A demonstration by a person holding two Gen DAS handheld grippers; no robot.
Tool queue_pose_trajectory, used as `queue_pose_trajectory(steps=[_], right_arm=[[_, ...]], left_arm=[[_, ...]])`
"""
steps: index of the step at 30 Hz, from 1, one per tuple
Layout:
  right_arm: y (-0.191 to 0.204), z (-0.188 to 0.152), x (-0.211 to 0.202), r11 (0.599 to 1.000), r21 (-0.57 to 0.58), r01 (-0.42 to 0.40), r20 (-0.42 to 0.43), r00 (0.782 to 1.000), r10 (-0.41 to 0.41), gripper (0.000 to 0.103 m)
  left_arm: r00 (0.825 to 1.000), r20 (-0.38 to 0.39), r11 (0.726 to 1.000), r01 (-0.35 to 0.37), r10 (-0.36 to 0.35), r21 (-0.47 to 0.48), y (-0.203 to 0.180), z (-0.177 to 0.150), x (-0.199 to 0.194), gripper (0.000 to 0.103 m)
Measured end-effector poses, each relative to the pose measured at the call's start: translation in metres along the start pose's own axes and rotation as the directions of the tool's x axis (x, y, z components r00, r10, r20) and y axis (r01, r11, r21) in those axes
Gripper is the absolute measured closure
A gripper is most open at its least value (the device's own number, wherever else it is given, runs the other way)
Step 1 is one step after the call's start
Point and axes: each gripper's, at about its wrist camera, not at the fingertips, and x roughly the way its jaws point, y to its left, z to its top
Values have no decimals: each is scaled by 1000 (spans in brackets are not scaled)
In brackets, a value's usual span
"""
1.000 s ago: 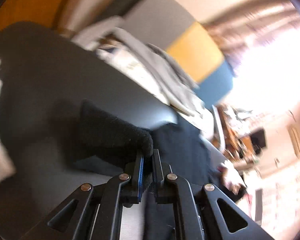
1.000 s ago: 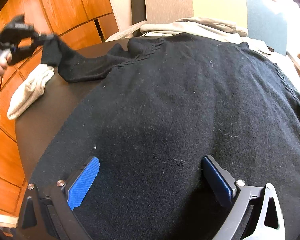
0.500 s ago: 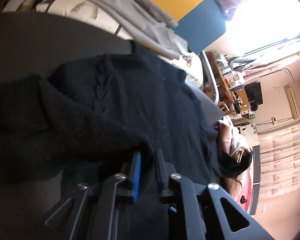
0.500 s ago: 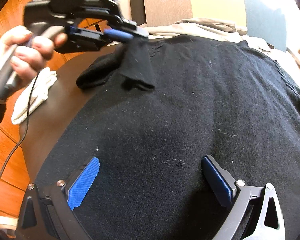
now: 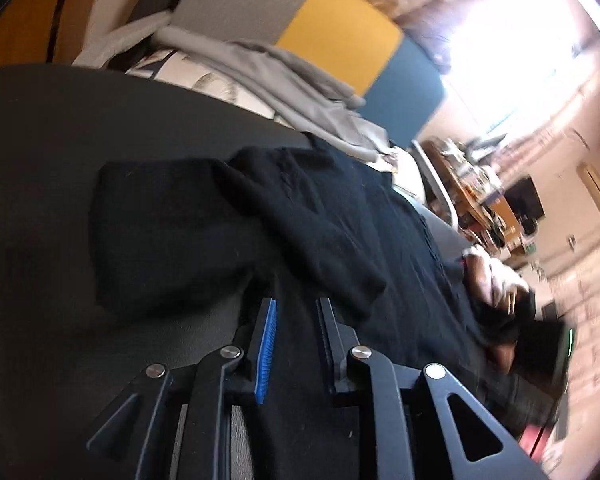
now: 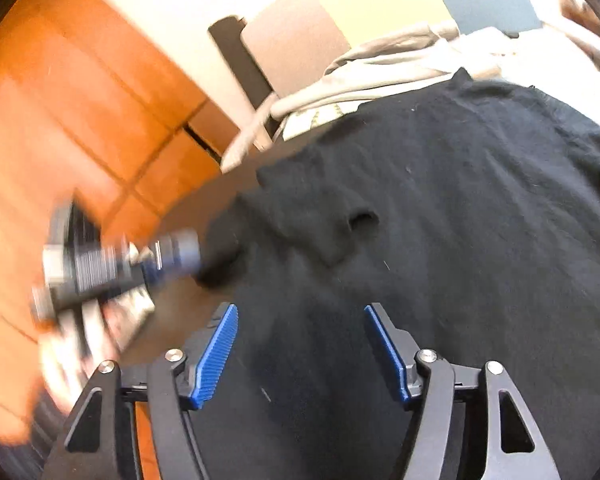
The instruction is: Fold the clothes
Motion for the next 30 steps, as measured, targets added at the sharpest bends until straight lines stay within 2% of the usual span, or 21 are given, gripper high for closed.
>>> queue_pose_trajectory(steps=[3, 5, 9, 18, 19, 21, 22, 24, 26, 29, 30], right_arm=[[-2, 19, 20, 998, 13, 57, 21, 998, -58, 44], [5, 26, 32, 992, -36, 119, 30, 993, -118, 50], [30, 34, 57, 965, -219, 147, -2, 989, -151, 51], [30, 40, 88, 905, -361, 223, -43, 966, -255, 54], [31, 41, 92, 897, -377, 231, -46, 963, -267, 57], [31, 42, 99, 880, -407, 245, -53, 955, -291, 88], [31, 43, 102, 871, -423, 252, -56, 951, -303, 93], [31, 45, 108, 853, -449, 264, -59, 944, -324, 98], [33, 52, 101, 850, -450, 275, -45, 943, -329, 98], [31, 74, 81, 891, -382, 246, -33, 960, -279, 98], [28, 85, 69, 917, -333, 220, -28, 970, -243, 98]], left_arm=[[1000, 11, 996, 0, -1, 88, -15, -22, 6, 84], [1000, 2, 993, -10, 10, 121, -20, -31, 13, 84], [999, -41, 996, -7, 11, 94, -14, -38, 32, 84], [997, -66, 993, -38, 45, 113, -10, -48, 51, 84], [996, -65, 992, -45, 53, 118, -11, -49, 51, 84], [996, -58, 990, -60, 68, 127, -13, -50, 52, 84], [996, -54, 990, -66, 73, 128, -14, -51, 52, 84], [995, -47, 988, -77, 84, 131, -15, -52, 52, 84], [995, -48, 988, -85, 92, 132, -15, -51, 53, 84], [993, -51, 986, -96, 104, 139, -17, -51, 55, 84], [993, -53, 985, -100, 109, 143, -18, -50, 56, 84]])
